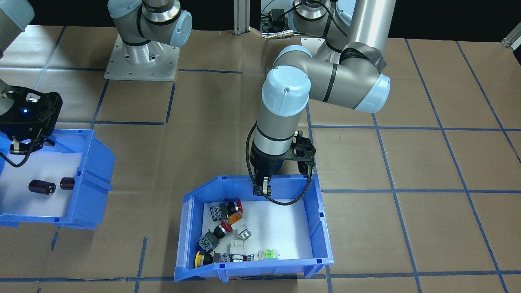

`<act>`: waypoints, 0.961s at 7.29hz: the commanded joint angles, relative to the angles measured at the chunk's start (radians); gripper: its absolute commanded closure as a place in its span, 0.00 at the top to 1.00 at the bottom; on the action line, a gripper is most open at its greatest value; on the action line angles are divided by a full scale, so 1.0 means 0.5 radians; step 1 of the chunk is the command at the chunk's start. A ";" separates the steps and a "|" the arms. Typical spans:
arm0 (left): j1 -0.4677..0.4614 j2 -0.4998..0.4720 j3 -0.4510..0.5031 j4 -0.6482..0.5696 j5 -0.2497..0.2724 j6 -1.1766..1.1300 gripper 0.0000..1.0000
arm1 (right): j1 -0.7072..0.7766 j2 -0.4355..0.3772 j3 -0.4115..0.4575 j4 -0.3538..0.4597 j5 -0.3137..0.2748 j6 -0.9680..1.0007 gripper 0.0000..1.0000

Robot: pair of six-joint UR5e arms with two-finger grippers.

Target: Place button box in front

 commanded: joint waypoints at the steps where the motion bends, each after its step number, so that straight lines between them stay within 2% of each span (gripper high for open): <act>1: -0.043 -0.178 0.144 0.003 -0.062 -0.120 0.00 | -0.033 -0.255 0.352 -0.347 -0.023 -0.099 0.06; 2: -0.053 -0.209 0.178 -0.003 -0.081 -0.109 0.00 | -0.043 -0.350 0.484 -0.437 -0.011 -0.124 0.06; 3: -0.059 -0.215 0.184 -0.003 -0.078 -0.093 0.00 | -0.040 -0.399 0.534 -0.453 -0.014 -0.134 0.06; 5: -0.145 -0.215 0.178 -0.025 -0.054 -0.099 0.00 | -0.040 -0.406 0.556 -0.451 -0.017 -0.134 0.06; 7: -0.145 -0.218 0.181 -0.086 -0.048 -0.099 0.00 | -0.037 -0.406 0.584 -0.450 -0.017 -0.134 0.06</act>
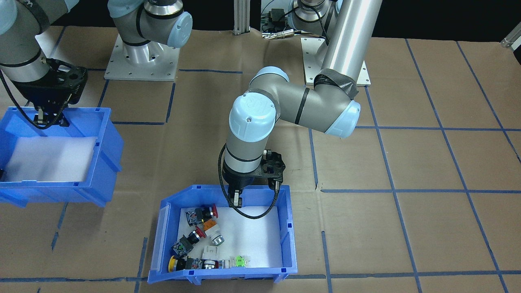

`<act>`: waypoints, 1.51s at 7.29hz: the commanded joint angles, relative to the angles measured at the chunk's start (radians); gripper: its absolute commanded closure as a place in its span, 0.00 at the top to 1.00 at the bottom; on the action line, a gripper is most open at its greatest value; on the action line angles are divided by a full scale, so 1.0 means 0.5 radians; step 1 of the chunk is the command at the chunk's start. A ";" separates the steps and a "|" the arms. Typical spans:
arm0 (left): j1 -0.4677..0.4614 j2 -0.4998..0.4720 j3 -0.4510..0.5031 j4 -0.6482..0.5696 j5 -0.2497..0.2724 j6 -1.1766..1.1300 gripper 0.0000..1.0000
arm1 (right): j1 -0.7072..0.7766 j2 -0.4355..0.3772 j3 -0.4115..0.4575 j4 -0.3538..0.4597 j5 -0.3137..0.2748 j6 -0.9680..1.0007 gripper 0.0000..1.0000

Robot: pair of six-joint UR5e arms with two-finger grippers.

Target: Place button box in front

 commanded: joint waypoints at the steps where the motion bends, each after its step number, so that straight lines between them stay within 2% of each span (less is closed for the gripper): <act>1: -0.004 -0.007 0.005 -0.024 0.011 -0.007 0.07 | 0.001 -0.003 0.030 0.002 0.006 0.000 0.06; 2: -0.004 -0.007 0.005 -0.027 0.015 -0.022 0.23 | 0.001 -0.009 0.051 0.005 0.006 0.009 0.06; 3: -0.004 0.012 -0.007 -0.027 0.051 -0.007 0.80 | 0.001 -0.009 0.064 0.012 0.009 0.012 0.06; 4: -0.004 0.003 -0.010 -0.030 0.070 -0.028 0.99 | 0.001 -0.012 0.064 0.027 0.003 0.018 0.07; 5: -0.001 0.045 -0.022 -0.051 0.067 -0.031 0.99 | 0.001 -0.018 0.064 0.036 -0.003 0.021 0.07; 7: 0.109 0.284 -0.013 -0.414 0.048 0.200 0.99 | 0.004 -0.098 0.177 0.110 0.006 0.058 0.07; 9: 0.192 0.526 -0.050 -0.816 0.048 1.157 0.99 | 0.017 -0.278 0.339 0.119 0.015 0.232 0.07; 11: 0.403 0.839 -0.065 -1.304 0.051 2.026 0.99 | 0.059 -0.465 0.505 0.119 0.027 0.291 0.07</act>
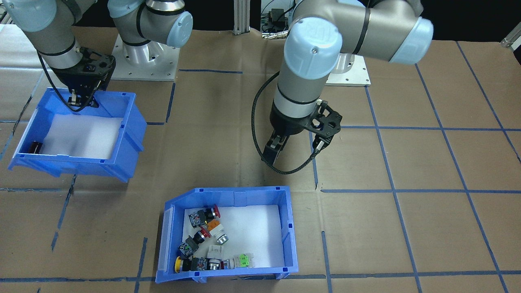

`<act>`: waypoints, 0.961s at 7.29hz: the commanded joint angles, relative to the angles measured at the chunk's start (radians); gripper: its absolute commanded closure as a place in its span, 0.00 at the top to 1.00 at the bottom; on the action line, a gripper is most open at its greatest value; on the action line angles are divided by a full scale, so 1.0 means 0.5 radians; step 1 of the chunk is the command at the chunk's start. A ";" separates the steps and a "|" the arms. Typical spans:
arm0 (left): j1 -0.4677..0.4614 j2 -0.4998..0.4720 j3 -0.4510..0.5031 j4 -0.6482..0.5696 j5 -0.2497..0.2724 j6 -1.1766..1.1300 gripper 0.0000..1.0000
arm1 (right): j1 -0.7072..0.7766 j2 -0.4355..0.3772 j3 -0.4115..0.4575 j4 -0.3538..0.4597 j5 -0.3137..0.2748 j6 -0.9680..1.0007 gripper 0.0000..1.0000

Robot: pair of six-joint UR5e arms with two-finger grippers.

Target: Place button box in front

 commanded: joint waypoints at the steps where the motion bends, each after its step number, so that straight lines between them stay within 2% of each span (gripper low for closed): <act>1: 0.227 0.319 -0.010 -0.405 0.004 1.002 0.99 | 0.159 -0.144 0.128 0.008 0.006 0.140 0.07; 2: 0.259 0.393 -0.007 -0.406 0.001 1.481 0.99 | 0.343 -0.144 0.134 0.024 0.006 0.353 0.07; 4: 0.268 0.397 -0.019 -0.378 -0.017 2.277 0.99 | 0.754 -0.122 0.134 0.021 0.003 0.767 0.08; 5: 0.271 0.400 -0.025 -0.381 -0.023 2.435 0.99 | 0.938 -0.119 0.137 0.006 0.003 0.940 0.09; 7: 0.299 0.403 -0.083 -0.375 -0.130 2.464 0.99 | 1.279 -0.058 0.119 -0.071 0.000 1.241 0.10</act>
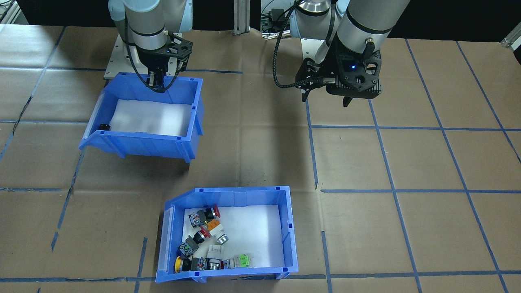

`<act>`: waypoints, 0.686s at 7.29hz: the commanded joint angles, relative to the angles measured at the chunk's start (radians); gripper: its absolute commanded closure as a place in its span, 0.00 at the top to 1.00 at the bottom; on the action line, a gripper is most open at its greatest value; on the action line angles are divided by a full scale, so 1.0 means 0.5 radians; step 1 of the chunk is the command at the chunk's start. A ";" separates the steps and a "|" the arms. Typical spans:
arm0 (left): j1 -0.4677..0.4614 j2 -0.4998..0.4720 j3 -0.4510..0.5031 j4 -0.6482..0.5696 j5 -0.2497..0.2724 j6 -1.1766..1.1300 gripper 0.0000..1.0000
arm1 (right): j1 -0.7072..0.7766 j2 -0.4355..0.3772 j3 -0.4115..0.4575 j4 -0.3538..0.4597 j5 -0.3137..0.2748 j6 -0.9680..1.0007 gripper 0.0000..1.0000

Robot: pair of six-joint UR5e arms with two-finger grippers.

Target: Place button box in front

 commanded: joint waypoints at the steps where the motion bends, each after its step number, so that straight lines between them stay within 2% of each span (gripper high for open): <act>1: 0.031 0.006 -0.035 0.062 -0.069 0.067 0.99 | 0.404 0.141 -0.026 -0.191 -0.001 0.349 0.10; 2: 0.031 0.006 -0.048 0.075 -0.063 0.168 0.99 | 0.588 0.270 -0.072 -0.263 -0.004 0.494 0.10; 4: 0.031 0.037 -0.078 0.072 -0.045 0.307 0.99 | 0.832 0.473 -0.231 -0.263 -0.017 0.679 0.10; 5: 0.034 0.046 -0.075 0.075 0.028 0.307 0.99 | 0.878 0.528 -0.238 -0.269 -0.023 0.676 0.10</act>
